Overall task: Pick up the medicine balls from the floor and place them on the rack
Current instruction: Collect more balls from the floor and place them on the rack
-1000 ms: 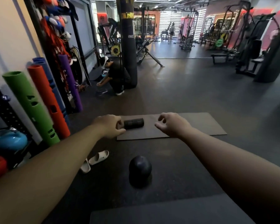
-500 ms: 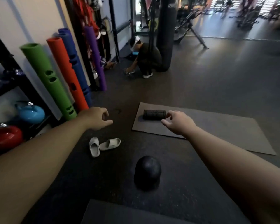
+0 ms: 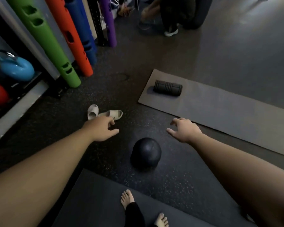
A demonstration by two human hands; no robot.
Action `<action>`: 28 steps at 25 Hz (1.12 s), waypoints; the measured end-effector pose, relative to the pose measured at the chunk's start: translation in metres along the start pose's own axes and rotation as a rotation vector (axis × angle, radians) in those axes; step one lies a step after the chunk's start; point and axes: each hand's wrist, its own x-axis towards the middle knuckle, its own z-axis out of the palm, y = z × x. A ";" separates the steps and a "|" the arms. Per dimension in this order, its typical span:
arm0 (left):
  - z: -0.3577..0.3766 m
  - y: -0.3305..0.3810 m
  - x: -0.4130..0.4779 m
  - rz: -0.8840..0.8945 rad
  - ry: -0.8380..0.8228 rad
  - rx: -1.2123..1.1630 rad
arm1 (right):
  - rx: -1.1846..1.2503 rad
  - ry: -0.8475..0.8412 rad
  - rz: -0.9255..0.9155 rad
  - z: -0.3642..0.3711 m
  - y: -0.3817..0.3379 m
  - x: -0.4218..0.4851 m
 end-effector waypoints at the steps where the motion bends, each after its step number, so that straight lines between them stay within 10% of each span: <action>1: 0.010 -0.003 0.018 -0.002 -0.014 -0.004 | 0.006 -0.017 0.015 0.011 0.004 0.017; 15: 0.331 -0.063 0.315 -0.202 -0.204 -0.225 | 0.109 -0.317 0.068 0.320 0.086 0.318; 28: 0.526 -0.061 0.399 -0.735 -0.121 -1.398 | 0.774 -0.226 0.257 0.485 0.102 0.388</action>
